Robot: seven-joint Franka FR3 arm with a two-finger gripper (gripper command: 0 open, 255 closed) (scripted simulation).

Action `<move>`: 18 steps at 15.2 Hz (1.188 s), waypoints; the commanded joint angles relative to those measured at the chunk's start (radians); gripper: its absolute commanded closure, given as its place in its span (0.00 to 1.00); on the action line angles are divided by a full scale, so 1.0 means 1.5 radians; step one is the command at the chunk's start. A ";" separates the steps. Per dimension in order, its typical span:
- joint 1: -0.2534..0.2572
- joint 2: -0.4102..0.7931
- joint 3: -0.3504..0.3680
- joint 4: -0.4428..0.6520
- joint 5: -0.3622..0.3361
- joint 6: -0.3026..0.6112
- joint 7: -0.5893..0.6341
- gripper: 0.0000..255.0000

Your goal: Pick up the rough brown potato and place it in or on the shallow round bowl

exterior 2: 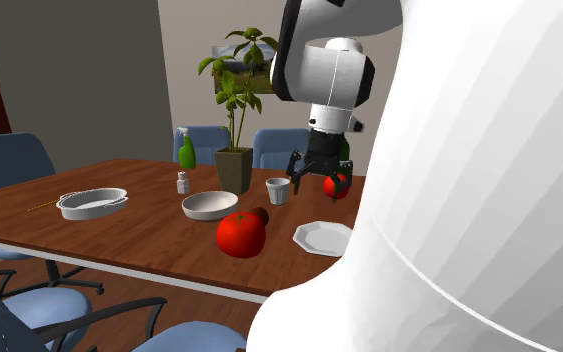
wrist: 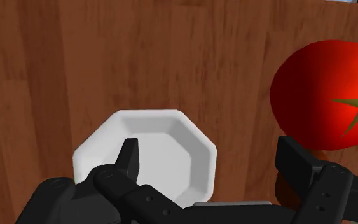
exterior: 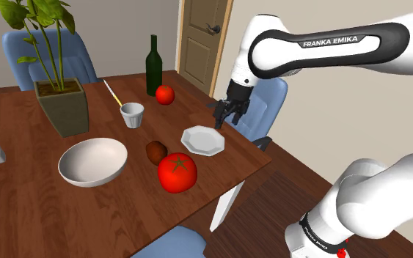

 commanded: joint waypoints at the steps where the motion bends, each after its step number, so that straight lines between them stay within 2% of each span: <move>1: 0.009 0.035 0.011 0.004 0.018 0.041 0.012 0.00; 9: 0.041 0.203 0.047 0.079 0.073 0.175 0.049 0.00; 18: 0.073 0.404 0.077 0.229 0.103 0.278 0.090 0.00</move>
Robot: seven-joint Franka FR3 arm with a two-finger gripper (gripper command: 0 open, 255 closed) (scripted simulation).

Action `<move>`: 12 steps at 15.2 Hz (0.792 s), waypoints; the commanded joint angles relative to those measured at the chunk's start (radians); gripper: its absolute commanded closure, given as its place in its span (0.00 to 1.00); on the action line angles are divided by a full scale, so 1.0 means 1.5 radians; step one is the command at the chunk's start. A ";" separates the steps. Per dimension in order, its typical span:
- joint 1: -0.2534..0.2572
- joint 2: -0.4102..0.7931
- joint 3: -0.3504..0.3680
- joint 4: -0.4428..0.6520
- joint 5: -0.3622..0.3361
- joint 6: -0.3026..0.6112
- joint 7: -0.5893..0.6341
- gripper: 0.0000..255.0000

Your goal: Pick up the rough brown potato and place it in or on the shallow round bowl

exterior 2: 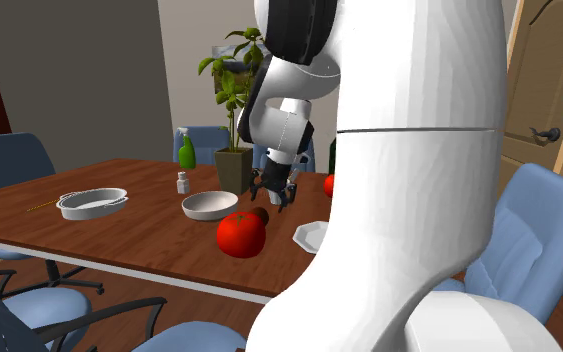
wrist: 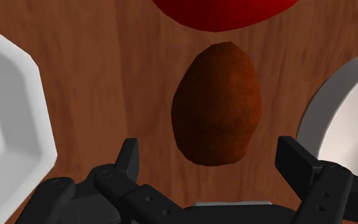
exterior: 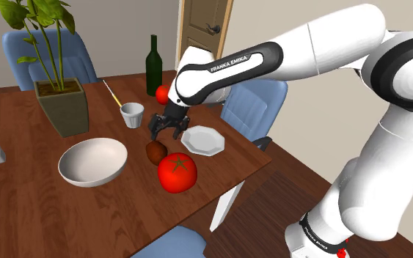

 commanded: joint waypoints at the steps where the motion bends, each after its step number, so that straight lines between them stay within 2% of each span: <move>1: 0.006 0.039 0.004 0.031 0.003 0.018 0.007 0.00; 8: 0.016 0.086 0.009 0.031 0.005 0.068 0.006 0.00; 12: 0.017 0.090 0.009 0.031 0.005 0.072 0.005 0.00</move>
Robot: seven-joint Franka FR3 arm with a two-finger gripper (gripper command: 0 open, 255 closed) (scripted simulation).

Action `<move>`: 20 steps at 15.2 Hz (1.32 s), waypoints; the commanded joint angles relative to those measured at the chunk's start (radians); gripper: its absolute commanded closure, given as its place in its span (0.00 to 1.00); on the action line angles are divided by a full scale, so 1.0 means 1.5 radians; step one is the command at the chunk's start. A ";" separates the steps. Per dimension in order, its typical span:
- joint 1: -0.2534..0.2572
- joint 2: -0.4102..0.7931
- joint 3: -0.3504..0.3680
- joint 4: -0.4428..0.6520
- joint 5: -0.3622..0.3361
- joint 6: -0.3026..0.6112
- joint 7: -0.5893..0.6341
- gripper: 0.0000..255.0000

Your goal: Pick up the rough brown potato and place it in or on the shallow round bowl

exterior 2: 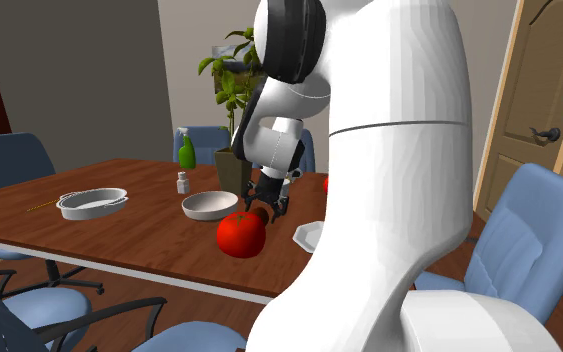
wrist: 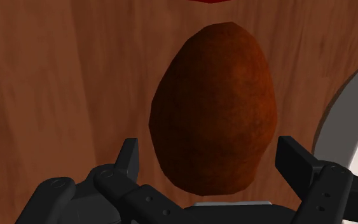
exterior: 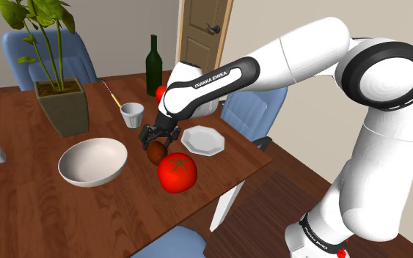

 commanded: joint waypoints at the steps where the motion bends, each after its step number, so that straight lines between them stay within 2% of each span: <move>1: 0.000 0.001 0.000 0.000 0.000 0.001 0.000 0.00; 4: 0.000 0.001 0.000 0.000 0.000 0.001 0.000 0.00; 5: 0.000 0.001 0.000 0.000 0.000 0.001 0.000 1.00; 14: 0.000 0.001 0.000 0.000 0.000 0.001 0.000 1.00; 20: -0.001 -0.031 -0.003 0.015 -0.008 -0.044 0.015 1.00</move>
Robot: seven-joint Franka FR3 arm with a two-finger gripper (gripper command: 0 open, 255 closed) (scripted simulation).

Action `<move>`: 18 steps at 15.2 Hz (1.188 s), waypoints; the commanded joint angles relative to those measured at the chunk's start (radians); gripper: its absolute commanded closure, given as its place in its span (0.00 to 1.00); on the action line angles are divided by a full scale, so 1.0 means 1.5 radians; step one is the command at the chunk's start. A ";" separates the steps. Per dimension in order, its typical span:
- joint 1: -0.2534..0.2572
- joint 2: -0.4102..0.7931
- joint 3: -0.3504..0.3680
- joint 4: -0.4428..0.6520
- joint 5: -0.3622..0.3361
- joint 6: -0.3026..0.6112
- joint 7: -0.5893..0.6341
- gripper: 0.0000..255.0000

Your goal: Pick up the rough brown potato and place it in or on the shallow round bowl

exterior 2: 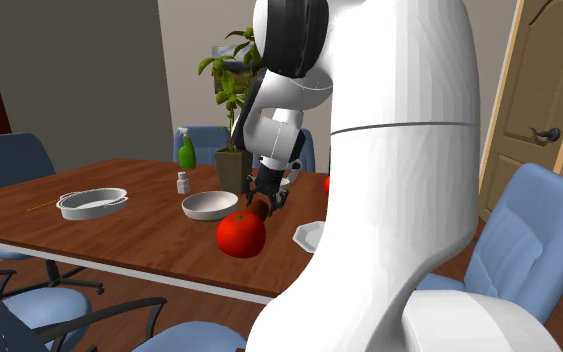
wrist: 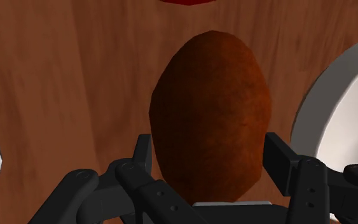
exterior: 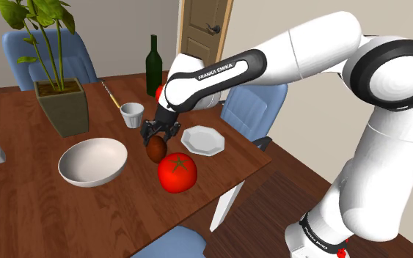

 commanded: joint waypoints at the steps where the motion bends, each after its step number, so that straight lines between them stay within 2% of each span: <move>1: 0.000 -0.010 -0.001 0.006 -0.003 -0.015 0.005 1.00; 18: -0.004 -0.074 -0.006 0.078 -0.023 -0.148 0.046 1.00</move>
